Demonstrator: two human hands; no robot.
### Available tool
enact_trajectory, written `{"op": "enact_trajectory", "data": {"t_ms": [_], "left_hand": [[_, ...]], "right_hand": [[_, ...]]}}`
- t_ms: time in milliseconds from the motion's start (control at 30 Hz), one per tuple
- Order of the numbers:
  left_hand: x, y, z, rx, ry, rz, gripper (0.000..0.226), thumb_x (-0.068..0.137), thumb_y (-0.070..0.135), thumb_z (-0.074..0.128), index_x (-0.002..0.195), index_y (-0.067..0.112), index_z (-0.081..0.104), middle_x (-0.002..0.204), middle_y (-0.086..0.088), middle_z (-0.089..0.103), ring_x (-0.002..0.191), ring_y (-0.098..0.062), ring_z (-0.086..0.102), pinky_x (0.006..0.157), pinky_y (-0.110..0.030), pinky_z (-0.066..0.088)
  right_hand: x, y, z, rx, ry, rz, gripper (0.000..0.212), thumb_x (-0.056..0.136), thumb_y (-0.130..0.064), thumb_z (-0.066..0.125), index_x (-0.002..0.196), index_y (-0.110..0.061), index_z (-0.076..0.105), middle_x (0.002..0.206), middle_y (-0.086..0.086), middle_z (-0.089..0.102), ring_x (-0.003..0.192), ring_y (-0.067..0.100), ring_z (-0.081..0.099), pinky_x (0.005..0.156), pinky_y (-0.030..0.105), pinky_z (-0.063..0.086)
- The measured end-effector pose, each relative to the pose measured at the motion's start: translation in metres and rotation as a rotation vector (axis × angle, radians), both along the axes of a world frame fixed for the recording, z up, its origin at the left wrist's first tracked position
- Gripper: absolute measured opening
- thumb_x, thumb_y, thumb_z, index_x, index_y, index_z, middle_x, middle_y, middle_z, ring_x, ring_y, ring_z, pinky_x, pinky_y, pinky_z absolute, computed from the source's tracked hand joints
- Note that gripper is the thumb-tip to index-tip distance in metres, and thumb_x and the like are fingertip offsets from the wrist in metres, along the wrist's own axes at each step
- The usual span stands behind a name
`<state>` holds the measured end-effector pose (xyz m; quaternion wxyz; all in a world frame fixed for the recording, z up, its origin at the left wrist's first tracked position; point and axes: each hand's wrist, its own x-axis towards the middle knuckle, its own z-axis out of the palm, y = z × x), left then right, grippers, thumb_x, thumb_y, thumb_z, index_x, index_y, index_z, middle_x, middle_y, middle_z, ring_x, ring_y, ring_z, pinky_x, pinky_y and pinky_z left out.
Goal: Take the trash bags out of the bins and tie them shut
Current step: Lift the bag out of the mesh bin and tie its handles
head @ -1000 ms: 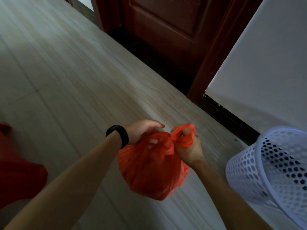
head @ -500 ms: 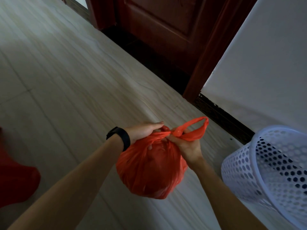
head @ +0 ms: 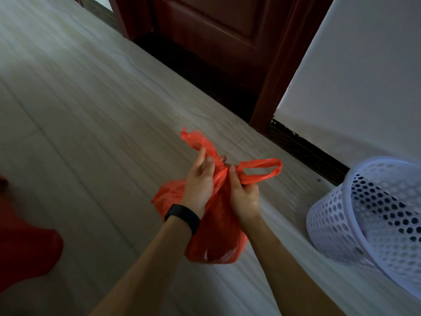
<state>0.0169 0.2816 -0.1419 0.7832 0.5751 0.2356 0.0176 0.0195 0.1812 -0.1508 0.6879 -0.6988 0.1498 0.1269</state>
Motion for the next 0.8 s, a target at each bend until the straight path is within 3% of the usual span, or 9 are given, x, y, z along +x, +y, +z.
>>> {"op": "enact_trajectory", "data": {"t_ms": [100, 200, 333, 433, 500, 533, 600, 700, 800], "left_hand": [[0.000, 0.000, 0.002, -0.101, 0.005, 0.055, 0.035, 0.101, 0.018, 0.052, 0.134, 0.006, 0.047, 0.115, -0.007, 0.072, 0.104, -0.020, 0.070, 0.093, -0.037, 0.055], [0.000, -0.002, 0.001, -0.200, 0.067, 0.224, 0.033, 0.096, 0.009, 0.058, 0.128, 0.006, 0.049, 0.106, -0.015, 0.074, 0.098, -0.028, 0.071, 0.093, -0.046, 0.055], [-0.004, 0.002, -0.006, -0.306, 0.101, 0.321, 0.029, 0.095, 0.004, 0.055, 0.123, 0.002, 0.050, 0.087, -0.011, 0.074, 0.093, -0.032, 0.069, 0.092, -0.049, 0.055], [-0.007, 0.010, -0.009, -0.267, 0.098, 0.235, 0.006, 0.093, 0.007, 0.053, 0.093, 0.007, 0.059, 0.089, -0.017, 0.065, 0.098, -0.037, 0.065, 0.093, -0.048, 0.055], [-0.012, 0.014, -0.018, -0.316, 0.112, 0.268, 0.025, 0.093, -0.003, 0.047, 0.079, 0.017, 0.055, 0.077, -0.001, 0.059, 0.085, -0.013, 0.066, 0.083, -0.027, 0.055], [-0.014, 0.016, -0.014, -0.446, 0.100, 0.212, 0.033, 0.092, -0.008, 0.045, 0.083, 0.023, 0.053, 0.078, 0.010, 0.054, 0.082, 0.006, 0.062, 0.083, -0.014, 0.048], [-0.018, 0.026, -0.014, -0.448, 0.068, 0.062, 0.036, 0.091, -0.013, 0.044, 0.100, 0.021, 0.050, 0.088, 0.019, 0.048, 0.081, 0.023, 0.055, 0.081, -0.003, 0.040], [-0.027, 0.035, -0.014, -0.260, 0.089, 0.208, 0.024, 0.089, -0.012, 0.040, 0.089, 0.010, 0.050, 0.073, 0.000, 0.050, 0.056, 0.000, 0.059, 0.060, -0.013, 0.046], [-0.038, 0.046, -0.002, -0.216, 0.216, 0.140, 0.028, 0.084, -0.010, 0.031, 0.071, 0.011, 0.044, 0.064, -0.005, 0.052, 0.045, -0.008, 0.046, 0.043, -0.016, 0.032]], "right_hand": [[0.002, 0.002, 0.004, -0.026, -0.003, 0.002, 0.032, 0.093, -0.046, 0.061, 0.080, -0.019, 0.074, 0.076, 0.001, 0.076, 0.079, 0.019, 0.073, 0.083, 0.047, 0.058], [0.000, 0.004, 0.002, -0.051, 0.032, -0.041, 0.039, 0.092, -0.048, 0.061, 0.070, -0.018, 0.070, 0.062, -0.008, 0.068, 0.064, 0.009, 0.066, 0.073, 0.043, 0.057], [-0.003, 0.009, 0.003, 0.062, 0.035, -0.118, 0.037, 0.093, -0.049, 0.057, 0.085, -0.020, 0.078, 0.087, 0.001, 0.078, 0.090, 0.020, 0.073, 0.095, 0.049, 0.054], [-0.008, 0.007, 0.003, 0.063, 0.017, -0.187, 0.035, 0.101, -0.034, 0.051, 0.080, -0.020, 0.075, 0.087, 0.004, 0.078, 0.090, 0.022, 0.073, 0.097, 0.045, 0.054], [-0.010, 0.003, 0.000, 0.141, 0.057, -0.264, 0.040, 0.102, -0.030, 0.051, 0.070, -0.019, 0.072, 0.085, 0.007, 0.078, 0.090, 0.026, 0.074, 0.098, 0.049, 0.053], [-0.011, 0.000, 0.000, 0.204, 0.077, -0.296, 0.041, 0.102, -0.027, 0.050, 0.067, -0.019, 0.070, 0.082, 0.007, 0.077, 0.089, 0.027, 0.073, 0.098, 0.051, 0.053], [-0.014, -0.009, 0.002, 0.226, 0.091, -0.303, 0.040, 0.102, -0.024, 0.049, 0.065, -0.019, 0.064, 0.074, 0.004, 0.073, 0.082, 0.025, 0.071, 0.096, 0.047, 0.054], [-0.020, -0.025, 0.007, 0.152, 0.044, -0.314, 0.036, 0.101, -0.022, 0.048, 0.067, -0.020, 0.058, 0.064, -0.002, 0.068, 0.075, 0.021, 0.064, 0.087, 0.045, 0.051], [-0.026, -0.047, -0.002, 0.079, 0.016, -0.350, 0.041, 0.101, -0.022, 0.048, 0.062, -0.023, 0.058, 0.062, -0.004, 0.063, 0.069, 0.018, 0.058, 0.078, 0.040, 0.048]]}}
